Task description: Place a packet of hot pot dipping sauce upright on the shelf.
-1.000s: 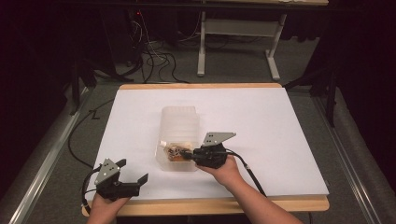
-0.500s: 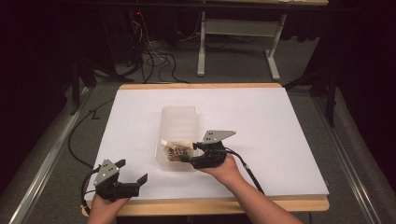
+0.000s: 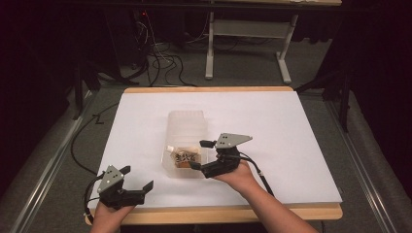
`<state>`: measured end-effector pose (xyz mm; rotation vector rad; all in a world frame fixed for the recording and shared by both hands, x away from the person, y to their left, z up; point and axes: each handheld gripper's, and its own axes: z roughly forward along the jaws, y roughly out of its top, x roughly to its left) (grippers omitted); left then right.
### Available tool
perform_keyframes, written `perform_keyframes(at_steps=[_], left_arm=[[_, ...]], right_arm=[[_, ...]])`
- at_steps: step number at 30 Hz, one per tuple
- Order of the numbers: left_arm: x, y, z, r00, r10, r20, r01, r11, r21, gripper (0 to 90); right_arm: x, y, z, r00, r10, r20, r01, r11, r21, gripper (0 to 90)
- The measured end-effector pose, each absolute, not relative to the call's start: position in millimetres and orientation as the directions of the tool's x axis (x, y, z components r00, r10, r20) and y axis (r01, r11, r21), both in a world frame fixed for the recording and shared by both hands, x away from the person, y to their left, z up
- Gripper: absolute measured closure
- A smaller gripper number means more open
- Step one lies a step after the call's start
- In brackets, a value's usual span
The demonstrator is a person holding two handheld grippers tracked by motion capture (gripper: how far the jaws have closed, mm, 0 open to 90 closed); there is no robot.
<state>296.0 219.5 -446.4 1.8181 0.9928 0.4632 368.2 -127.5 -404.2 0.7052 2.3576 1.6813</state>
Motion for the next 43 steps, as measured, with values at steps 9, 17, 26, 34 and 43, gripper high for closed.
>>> perform_keyframes(at_steps=[9, 17, 26, 34, 43], left_arm=[[296.9, 215.8, -448.7, 0.601, 0.792, -0.106, 0.433, -0.211, 0.876, 0.6], [296.8, 213.1, -449.6, 0.603, 0.791, -0.1, 0.435, -0.221, 0.873, 0.6], [299.4, 212.4, -450.8, 0.598, 0.794, -0.107, 0.443, -0.217, 0.87, 0.6], [303.0, 206.5, -452.8, 0.609, 0.787, -0.101, 0.447, -0.235, 0.863, 0.6], [300.4, 207.7, -451.2, 0.602, 0.792, -0.099, 0.442, -0.228, 0.867, 0.6]], right_arm=[[366.5, -167.6, -403.2, -0.837, 0.532, 0.132, 0.297, 0.239, 0.924, 15.1], [359.5, -242.5, -418.6, -0.726, 0.676, 0.127, 0.345, 0.199, 0.917, 15.8], [332.5, -315.5, -431.8, -0.594, 0.8, 0.088, 0.356, 0.163, 0.92, 15.7], [306.8, -359.1, -454.0, -0.504, 0.86, 0.084, 0.377, 0.132, 0.917, 16.6], [311.4, -354.8, -459.9, -0.515, 0.854, 0.074, 0.393, 0.159, 0.906, 16.6]])
